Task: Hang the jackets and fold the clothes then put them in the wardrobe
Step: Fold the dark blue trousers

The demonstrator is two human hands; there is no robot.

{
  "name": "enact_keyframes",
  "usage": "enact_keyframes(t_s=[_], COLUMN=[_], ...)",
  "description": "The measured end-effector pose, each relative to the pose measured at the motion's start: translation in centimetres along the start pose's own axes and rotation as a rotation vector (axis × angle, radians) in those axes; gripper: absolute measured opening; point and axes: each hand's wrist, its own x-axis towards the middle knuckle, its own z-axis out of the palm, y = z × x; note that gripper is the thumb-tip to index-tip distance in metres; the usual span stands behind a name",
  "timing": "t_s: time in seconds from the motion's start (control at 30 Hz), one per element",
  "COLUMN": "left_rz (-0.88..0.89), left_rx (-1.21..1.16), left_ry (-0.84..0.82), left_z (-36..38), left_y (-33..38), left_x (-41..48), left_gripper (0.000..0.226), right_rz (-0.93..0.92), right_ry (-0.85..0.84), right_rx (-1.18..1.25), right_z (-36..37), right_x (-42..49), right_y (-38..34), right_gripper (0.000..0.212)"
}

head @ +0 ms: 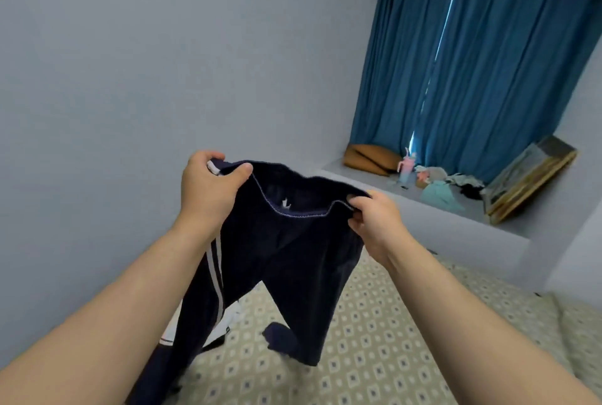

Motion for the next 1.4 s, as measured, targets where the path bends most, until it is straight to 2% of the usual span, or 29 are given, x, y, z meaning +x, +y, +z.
enact_keyframes(t_s=[0.03, 0.1, 0.2, 0.3, 0.37, 0.4, 0.5, 0.67, 0.77, 0.9, 0.97, 1.03, 1.1, 1.13, 1.27, 1.4], left_rz=[0.017, 0.028, 0.009, -0.021, -0.082, -0.114, -0.147, 0.112, 0.127, -0.116, -0.129, -0.041, 0.087, 0.137, 0.262, 0.382], left_rx=[0.02, 0.04, -0.032, -0.072, -0.106, -0.104, 0.014, 0.288, 0.407, 0.077, -0.079, -0.101, -0.032, -0.011, -0.02, 0.01], left_ry=[-0.024, -0.064, -0.105, -0.155, -0.2, -0.226, -0.279, -0.349, -0.436, -0.713, -0.84, -0.916, -0.888, -0.843, -0.708, -0.623], left_z=[0.7, 2.0, 3.7, 5.5, 6.6, 7.1, 8.9, 11.5, 12.7, 12.7, 12.3, 12.3, 12.8, 13.0, 13.3, 13.1], left_y=[1.9, 5.9, 11.1, 15.1, 17.4, 18.6, 21.6, 25.4, 27.2, 28.4, 28.4, 28.0, 27.5, 27.3, 26.8, 26.1], left_x=[-0.6, -1.8, -3.2, -4.1, -4.5, -4.8, -5.6, -5.6, -5.7, -5.6, -4.9, -4.2, -3.9, -3.8, -3.0, -2.2], left_gripper=[0.045, 0.043, 0.042, 0.026, 0.011, 0.007, 0.017, 0.013, 0.017, 0.009, 0.006, 0.009, 0.013, 0.012, 0.009, 0.007], right_rz=[-0.024, -0.053, -0.039, -0.008, -0.015, -0.025, -0.049, -0.064, -0.042, -0.06, -0.107, -0.171, -0.225, -0.261, -0.356, -0.37], right_ry=[0.052, 0.101, 0.033, -0.061, -0.07, -0.051, 0.054, 0.282, 0.331, 0.404, 0.374, 0.225, 0.085, 0.072, 0.228, 0.292], right_rx=[-0.035, -0.076, -0.087, -0.11, -0.102, -0.103, -0.121, -0.418, -0.572, -0.501, -0.381, -0.294, -0.403, -0.494, -0.529, -0.669], right_z=[-1.6, -4.8, -9.1, -13.6, -16.3, -17.4, -19.8, -21.5, -22.5, -23.7, -24.6, -25.7, -26.6, -26.8, -26.6, -26.3], right_x=[-0.9, -3.1, -6.3, -9.0, -10.4, -11.0, -12.7, -15.2, -16.1, -17.3, -17.6, -17.9, -18.1, -18.0, -17.3, -17.2], right_y=[-1.8, -5.6, -10.5, -14.7, -16.8, -17.6, -20.1, -25.1, -28.0, -30.2, -30.5, -30.3, -30.0, -29.8, -29.0, -28.5], right_gripper=[0.024, 0.026, 0.019, 0.009, 0.017, 0.02, 0.021, 0.016, 0.015, 0.02, 0.018, 0.016, 0.016, 0.014, 0.005, 0.01])
